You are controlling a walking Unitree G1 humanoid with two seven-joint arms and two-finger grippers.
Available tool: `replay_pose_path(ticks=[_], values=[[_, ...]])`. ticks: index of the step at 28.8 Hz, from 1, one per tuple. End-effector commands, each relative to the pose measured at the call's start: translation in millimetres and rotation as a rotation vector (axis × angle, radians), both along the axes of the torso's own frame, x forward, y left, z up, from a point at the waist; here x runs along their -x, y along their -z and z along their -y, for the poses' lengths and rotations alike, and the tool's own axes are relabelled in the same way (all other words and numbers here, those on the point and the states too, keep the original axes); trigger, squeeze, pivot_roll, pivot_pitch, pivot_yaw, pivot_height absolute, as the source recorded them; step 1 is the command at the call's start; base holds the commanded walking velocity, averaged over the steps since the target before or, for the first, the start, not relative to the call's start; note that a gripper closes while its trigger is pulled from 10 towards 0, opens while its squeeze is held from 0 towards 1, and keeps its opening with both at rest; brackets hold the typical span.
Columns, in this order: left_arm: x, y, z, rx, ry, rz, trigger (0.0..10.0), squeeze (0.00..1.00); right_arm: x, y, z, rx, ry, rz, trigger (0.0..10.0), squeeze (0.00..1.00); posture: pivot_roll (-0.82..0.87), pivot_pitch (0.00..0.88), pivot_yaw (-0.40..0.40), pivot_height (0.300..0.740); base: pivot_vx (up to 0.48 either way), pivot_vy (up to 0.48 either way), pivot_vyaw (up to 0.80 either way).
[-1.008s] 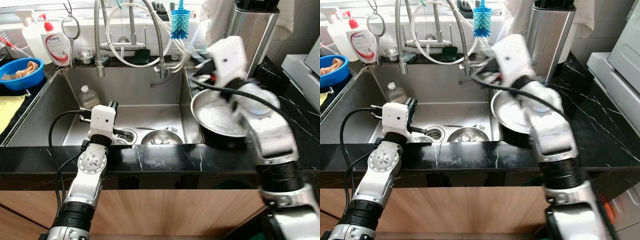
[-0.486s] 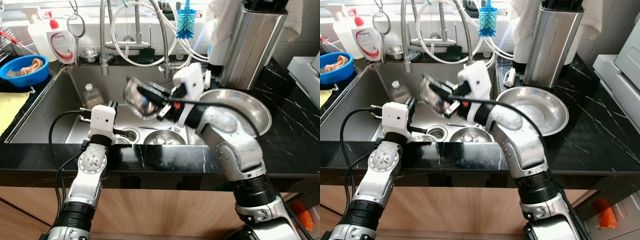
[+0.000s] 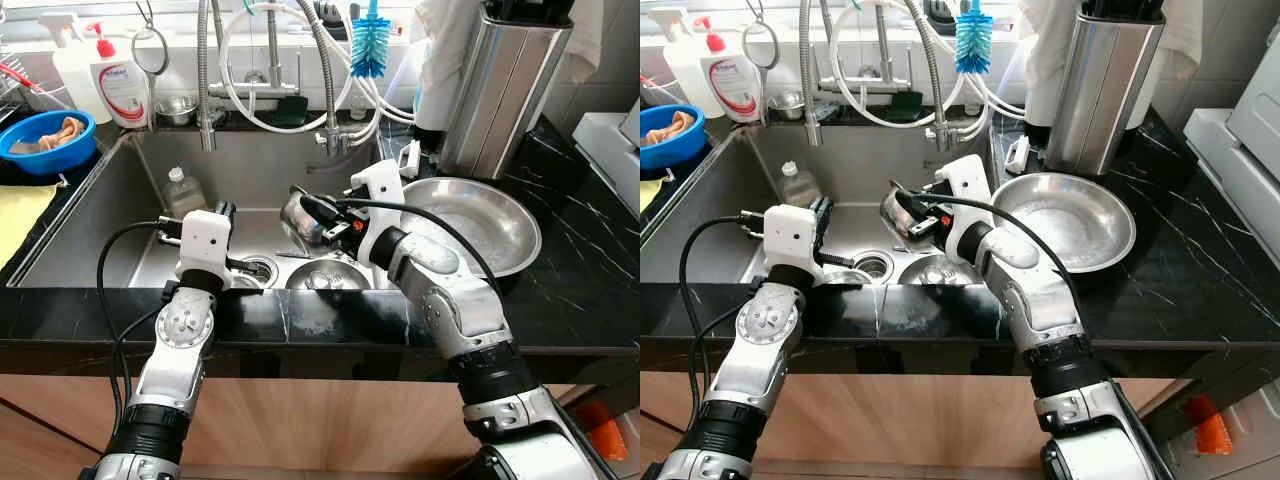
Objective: Kitchen organization
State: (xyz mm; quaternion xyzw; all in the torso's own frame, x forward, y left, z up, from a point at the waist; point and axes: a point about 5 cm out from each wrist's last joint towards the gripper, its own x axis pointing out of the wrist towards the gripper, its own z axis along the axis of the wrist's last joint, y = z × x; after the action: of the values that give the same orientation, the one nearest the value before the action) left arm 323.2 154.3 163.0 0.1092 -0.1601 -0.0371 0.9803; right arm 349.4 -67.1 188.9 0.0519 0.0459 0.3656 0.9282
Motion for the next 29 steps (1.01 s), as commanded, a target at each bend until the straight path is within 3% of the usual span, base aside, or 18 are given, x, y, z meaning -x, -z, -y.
replay_pose_path(ticks=[1, 5, 14, 16, 20, 21, 26, 27, 28, 29], values=[[1.2, -2, -3.3, -0.006, -0.008, 0.0, 10.0, 0.0, -6.3, -8, 3.5, -0.001, 0.045, 0.015, 10.0, 0.0, -0.2, 0.0, 0.023, 0.731, 0.0, 0.0, 0.0], [1.6, -1, -3.9, -0.008, -0.009, 0.0, 10.0, 0.0, -12.3, -2, 12.3, -0.001, 0.126, -0.019, 10.0, 0.0, -0.2, 0.0, 0.024, 0.731, 0.0, 0.0, 0.0], [1.3, -1, -0.9, -0.005, 0.0, 0.002, 10.0, 0.0, -13.3, 3, 15.9, 0.014, 0.139, -0.028, 10.0, 0.0, -0.2, 0.0, 0.023, 0.731, 0.0, 0.0, 0.0], [1.5, -1, -1.0, -0.005, -0.001, 0.001, 10.0, 0.0, -13.3, 4, 15.5, 0.021, 0.136, -0.03, 10.0, 0.14, -0.2, 0.0, 0.023, 0.731, 0.0, 0.0, 0.0], [1.8, 0, -1.6, -0.007, -0.002, -0.002, 10.0, 0.0, -13.2, 6, 14.7, 0.046, 0.13, -0.027, 10.0, 0.15, -0.2, 0.0, 0.023, 0.731, 0.0, 0.0, 0.0], [2.0, 0, -1.7, -0.008, -0.002, -0.003, 10.0, 0.0, -13.0, 7, 14.6, 0.046, 0.129, -0.028, 10.0, 0.32, -0.2, 0.0, 0.024, 0.731, 0.0, 0.0, 0.0], [2.0, 0, -1.7, -0.006, -0.003, -0.005, 10.0, 0.0, -12.9, 7, 15.4, 0.047, 0.134, -0.03, 10.0, 0.37, -0.2, 0.0, 0.023, 0.731, 0.0, 0.0, 0.0], [2.1, 0, -1.5, -0.005, -0.003, -0.005, 10.0, 0.0, -13.0, 7, 16.0, 0.046, 0.139, -0.025, 10.0, 0.65, -0.2, 0.0, 0.023, 0.731, 0.0, 0.0, 0.0], [2.0, 0, -1.5, -0.005, -0.003, -0.005, 10.0, 0.0, -13.3, 7, 16.8, 0.044, 0.148, -0.021, 10.0, 0.74, -0.2, 0.0, 0.022, 0.731, 0.0, 0.0, 0.0], [1.9, 0, -1.7, -0.004, -0.003, -0.004, 10.0, 0.0, -14.0, 6, 18.4, 0.036, 0.161, -0.021, 10.0, 0.89, -0.2, 0.0, 0.022, 0.731, 0.0, 0.0, 0.0]])
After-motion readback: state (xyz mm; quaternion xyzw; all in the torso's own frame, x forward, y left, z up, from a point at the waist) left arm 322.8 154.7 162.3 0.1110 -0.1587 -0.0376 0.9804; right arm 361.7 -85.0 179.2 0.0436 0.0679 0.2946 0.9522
